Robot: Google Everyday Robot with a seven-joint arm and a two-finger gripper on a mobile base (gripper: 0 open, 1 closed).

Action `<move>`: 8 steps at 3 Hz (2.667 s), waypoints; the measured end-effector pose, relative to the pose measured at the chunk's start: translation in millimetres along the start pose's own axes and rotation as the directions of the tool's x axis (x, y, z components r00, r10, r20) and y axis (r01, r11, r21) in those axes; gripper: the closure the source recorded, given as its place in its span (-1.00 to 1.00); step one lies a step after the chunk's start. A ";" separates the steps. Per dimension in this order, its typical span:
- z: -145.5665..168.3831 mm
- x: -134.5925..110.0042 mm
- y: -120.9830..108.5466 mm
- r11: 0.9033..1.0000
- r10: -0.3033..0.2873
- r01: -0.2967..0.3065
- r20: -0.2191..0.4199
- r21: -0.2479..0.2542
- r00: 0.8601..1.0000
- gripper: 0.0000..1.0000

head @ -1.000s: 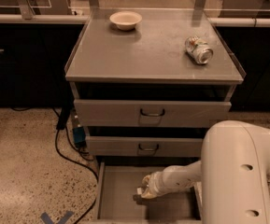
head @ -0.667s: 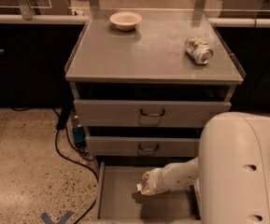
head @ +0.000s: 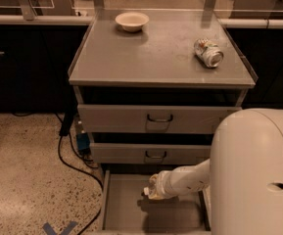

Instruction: Pick blue plastic bottle from bottom drawer and place on counter

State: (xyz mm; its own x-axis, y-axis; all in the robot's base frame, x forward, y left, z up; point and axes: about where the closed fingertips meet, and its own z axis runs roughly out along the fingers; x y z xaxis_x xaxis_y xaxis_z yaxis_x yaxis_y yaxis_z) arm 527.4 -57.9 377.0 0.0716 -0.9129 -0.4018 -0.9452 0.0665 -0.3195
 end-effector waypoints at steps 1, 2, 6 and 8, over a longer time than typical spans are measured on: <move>-30.6 -13.6 -13.4 0.998 -0.049 0.049 -0.017 0.032 0.999 1.00; -83.1 -40.3 -30.7 0.989 -0.127 0.130 -0.042 0.067 0.991 1.00; -247.7 -148.6 -115.0 0.917 -0.328 0.340 -0.088 0.210 0.941 1.00; -324.9 -209.0 -165.1 0.888 -0.396 0.385 -0.008 0.252 0.918 1.00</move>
Offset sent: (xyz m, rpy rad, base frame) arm 0.0059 0.0085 0.2058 -0.1248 -0.2447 0.1239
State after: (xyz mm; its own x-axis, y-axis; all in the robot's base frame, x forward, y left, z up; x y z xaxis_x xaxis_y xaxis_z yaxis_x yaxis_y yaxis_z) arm 565.0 -8.9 792.5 0.4374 -0.8678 -0.2358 -0.7316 -0.1909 -0.6544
